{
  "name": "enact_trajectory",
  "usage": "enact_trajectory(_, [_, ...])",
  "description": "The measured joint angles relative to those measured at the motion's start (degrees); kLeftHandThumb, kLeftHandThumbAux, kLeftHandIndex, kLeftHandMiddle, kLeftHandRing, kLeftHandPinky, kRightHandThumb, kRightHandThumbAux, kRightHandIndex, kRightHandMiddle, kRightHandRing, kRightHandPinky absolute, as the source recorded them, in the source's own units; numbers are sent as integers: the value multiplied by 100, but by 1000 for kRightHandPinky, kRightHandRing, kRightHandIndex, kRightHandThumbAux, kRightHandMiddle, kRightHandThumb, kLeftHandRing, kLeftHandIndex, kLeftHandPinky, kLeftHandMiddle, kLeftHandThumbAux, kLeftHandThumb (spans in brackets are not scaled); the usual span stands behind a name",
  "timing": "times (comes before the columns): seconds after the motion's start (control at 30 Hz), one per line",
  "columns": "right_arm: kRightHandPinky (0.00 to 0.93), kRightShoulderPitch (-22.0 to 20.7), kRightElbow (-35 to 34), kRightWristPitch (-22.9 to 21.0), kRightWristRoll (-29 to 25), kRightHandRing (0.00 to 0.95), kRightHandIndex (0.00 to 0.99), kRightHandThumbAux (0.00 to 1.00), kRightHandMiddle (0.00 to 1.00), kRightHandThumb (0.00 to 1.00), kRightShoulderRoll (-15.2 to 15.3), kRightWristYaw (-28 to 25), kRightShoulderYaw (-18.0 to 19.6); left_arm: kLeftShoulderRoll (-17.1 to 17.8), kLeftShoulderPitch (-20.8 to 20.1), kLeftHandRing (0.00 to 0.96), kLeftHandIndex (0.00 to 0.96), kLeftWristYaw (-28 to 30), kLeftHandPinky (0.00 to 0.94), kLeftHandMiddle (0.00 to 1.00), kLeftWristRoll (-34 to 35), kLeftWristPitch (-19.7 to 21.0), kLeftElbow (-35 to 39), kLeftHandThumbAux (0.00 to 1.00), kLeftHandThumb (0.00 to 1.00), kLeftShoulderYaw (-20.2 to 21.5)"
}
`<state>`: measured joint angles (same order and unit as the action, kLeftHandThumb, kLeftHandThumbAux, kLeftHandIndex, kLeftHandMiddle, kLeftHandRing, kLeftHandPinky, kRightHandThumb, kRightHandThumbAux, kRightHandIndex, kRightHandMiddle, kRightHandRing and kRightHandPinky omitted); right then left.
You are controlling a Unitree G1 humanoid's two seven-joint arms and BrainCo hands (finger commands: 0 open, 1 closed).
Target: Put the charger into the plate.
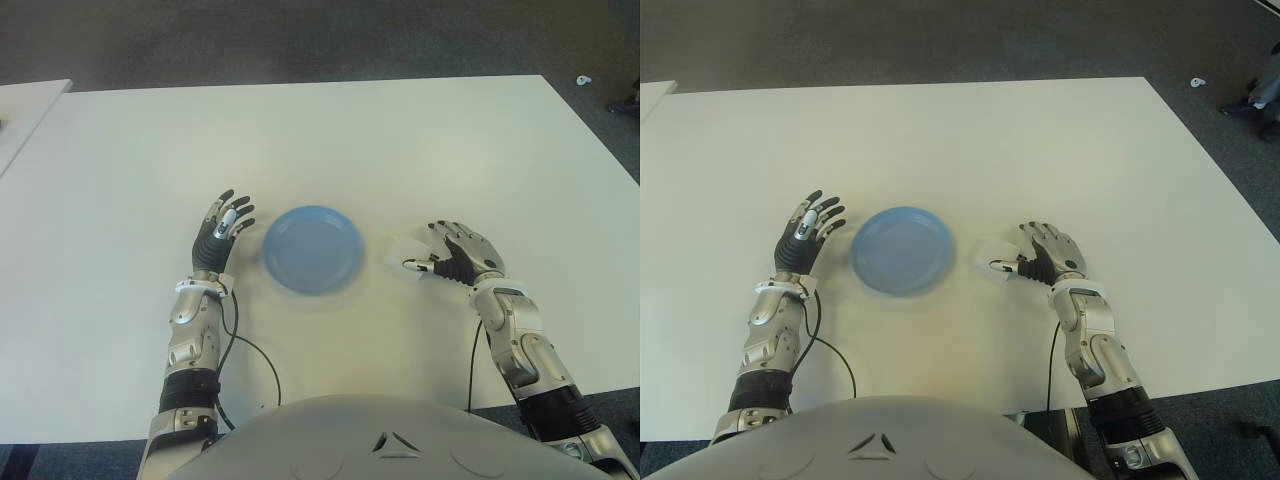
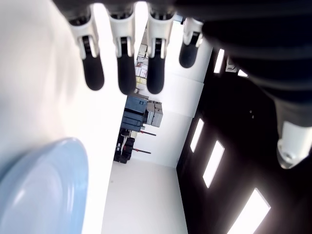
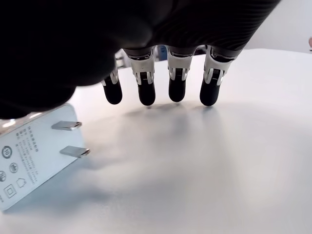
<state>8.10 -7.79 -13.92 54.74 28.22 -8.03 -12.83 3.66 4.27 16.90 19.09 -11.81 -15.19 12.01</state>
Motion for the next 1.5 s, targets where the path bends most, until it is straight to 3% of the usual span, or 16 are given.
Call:
enact_trajectory(0.7, [0,32,184,97,42,0,0,254,0,359,137,422,-212,56,88,241,127,22,253,233,0,-6,3,483,0,50])
enact_trajectory(1.13, [0,26,449,398,83,0,0,248,0,332,444,562,-265,66,87,245,131,22,258,234,-12,-10,-15,487,0,46])
enact_trajectory(1.5, [0,-236,805,559,58,0,0,292,0,312,680,616,-259,66,41,245,133,22,256,235,-45,-67,-130,489,0,47])
